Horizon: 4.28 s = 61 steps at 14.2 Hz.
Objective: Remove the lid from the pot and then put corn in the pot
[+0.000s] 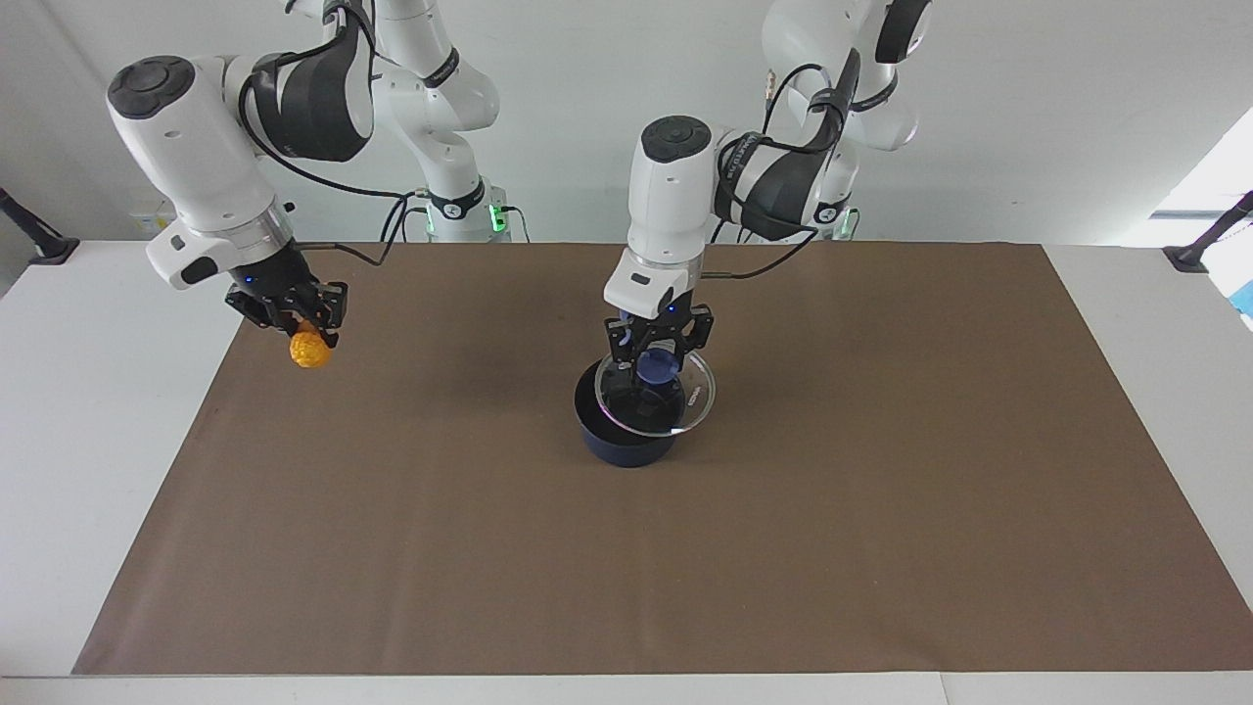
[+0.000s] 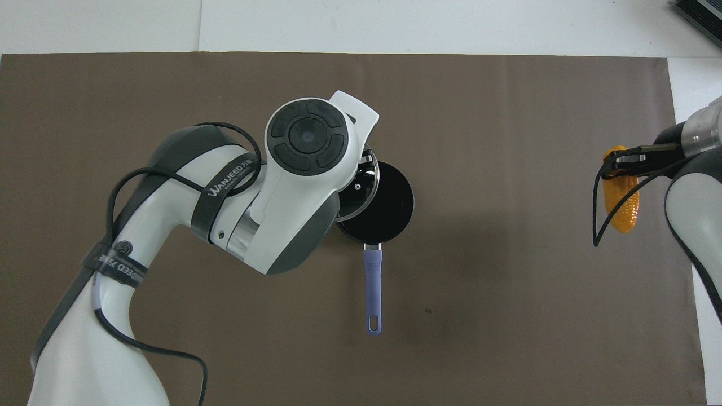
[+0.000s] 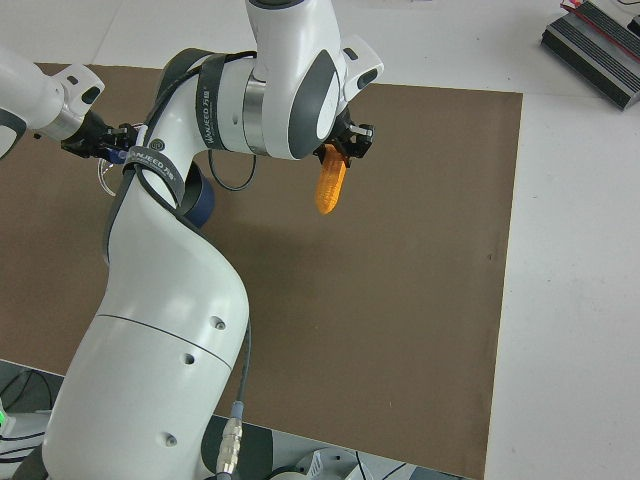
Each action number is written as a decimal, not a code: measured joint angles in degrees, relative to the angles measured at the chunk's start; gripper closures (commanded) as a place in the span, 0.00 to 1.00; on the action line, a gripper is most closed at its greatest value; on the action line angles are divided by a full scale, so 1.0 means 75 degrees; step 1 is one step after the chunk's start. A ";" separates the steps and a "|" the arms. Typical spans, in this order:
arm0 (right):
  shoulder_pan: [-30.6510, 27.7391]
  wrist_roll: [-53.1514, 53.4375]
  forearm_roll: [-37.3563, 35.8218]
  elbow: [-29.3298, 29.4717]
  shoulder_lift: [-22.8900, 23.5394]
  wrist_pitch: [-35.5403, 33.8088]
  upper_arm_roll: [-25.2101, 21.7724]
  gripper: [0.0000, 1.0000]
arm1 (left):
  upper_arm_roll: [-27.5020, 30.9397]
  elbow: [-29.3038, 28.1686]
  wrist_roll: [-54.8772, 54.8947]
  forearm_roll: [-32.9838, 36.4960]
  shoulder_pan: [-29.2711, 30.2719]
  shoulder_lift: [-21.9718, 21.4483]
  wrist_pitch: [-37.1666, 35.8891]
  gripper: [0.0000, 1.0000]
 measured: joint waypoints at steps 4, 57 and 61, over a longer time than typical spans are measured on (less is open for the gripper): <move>0.0825 0.1139 -0.0003 0.0243 0.0009 -0.0001 0.0176 1.00 | 0.0006 -0.0004 0.1375 -0.0010 0.0902 -0.0294 -0.0368 1.00; 0.3314 0.2302 -0.0003 0.0939 0.3274 0.2884 0.1000 0.00 | -0.0170 -0.4483 0.6931 -0.0599 0.5210 -0.2494 0.1426 0.00; 0.2991 0.2302 -0.0003 0.1067 0.2587 0.2512 0.0921 0.00 | -0.0309 -0.3848 0.6944 -0.0599 0.4957 -0.2830 0.0384 0.00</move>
